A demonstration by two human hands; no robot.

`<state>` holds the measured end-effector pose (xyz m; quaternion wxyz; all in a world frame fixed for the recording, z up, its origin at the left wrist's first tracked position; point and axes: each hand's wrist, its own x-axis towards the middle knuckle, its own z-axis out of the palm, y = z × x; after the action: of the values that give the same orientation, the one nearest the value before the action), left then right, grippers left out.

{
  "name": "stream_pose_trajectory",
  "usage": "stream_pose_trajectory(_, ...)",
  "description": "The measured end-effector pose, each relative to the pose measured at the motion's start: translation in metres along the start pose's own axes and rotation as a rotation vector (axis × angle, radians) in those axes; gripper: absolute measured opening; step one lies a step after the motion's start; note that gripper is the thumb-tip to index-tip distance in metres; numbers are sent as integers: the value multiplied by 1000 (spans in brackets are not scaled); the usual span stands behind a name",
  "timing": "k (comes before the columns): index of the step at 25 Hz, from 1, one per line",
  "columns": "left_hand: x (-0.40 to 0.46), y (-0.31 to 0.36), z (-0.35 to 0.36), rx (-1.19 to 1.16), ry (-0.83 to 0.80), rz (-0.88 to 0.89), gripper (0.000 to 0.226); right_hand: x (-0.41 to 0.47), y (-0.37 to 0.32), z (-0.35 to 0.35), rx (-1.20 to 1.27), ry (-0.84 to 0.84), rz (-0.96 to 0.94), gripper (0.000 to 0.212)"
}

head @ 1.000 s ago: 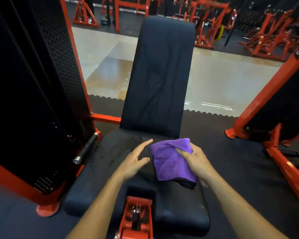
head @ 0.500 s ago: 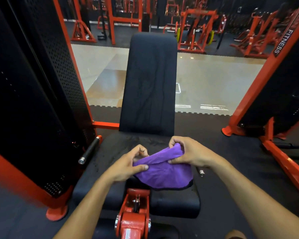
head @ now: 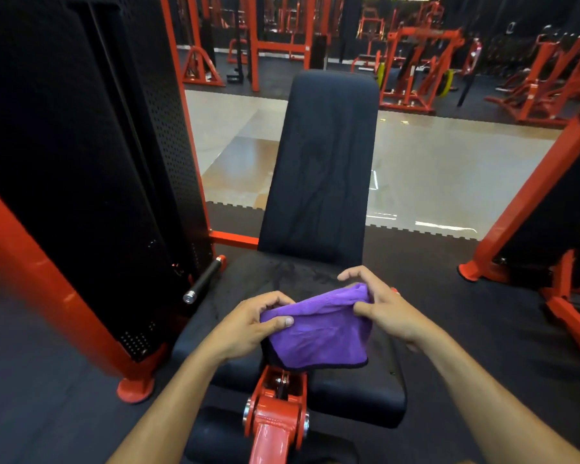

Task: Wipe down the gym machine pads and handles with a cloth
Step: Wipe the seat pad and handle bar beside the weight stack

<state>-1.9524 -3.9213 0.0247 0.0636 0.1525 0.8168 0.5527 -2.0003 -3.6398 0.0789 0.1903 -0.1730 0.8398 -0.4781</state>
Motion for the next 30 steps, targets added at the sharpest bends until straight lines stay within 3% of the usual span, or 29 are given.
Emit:
stream_pose_trajectory(3, -14, 2, -5, -32, 62, 1, 19, 4, -6, 19, -267, -169, -104, 53)
stream_pose_trajectory(6, -20, -6, -22, -17, 83, 15, 31, 24, -17, 25, -436, -132, -171, 29)
stream_pose_trajectory(8, -21, -22, -29, -7, 104, 10, 35, 36, -19, 27, -372, -85, -87, 18)
stream_pose_trajectory(10, -21, -47, -31, 68, 173, 8, 38, 45, -14, 34, -285, -70, 38, 24)
stream_pose_trajectory(13, -19, -96, -35, 384, 257, -139, 54, 57, -3, 43, -8, 90, 181, 20)
stream_pose_trajectory(17, 6, -150, -50, 713, 84, -372, 78, 94, 2, 45, 216, 338, 273, 21)
stream_pose_trajectory(21, 46, -195, -60, 839, 17, -461, 77, 177, 18, 51, 137, 377, 288, 20)
stream_pose_trajectory(26, 48, -225, -49, 855, 153, -404, 74, 351, 58, 68, -277, 264, 122, 22)
stream_pose_trajectory(30, 45, -237, -50, 910, 226, -347, 62, 483, 71, 129, -577, -85, -75, 20)
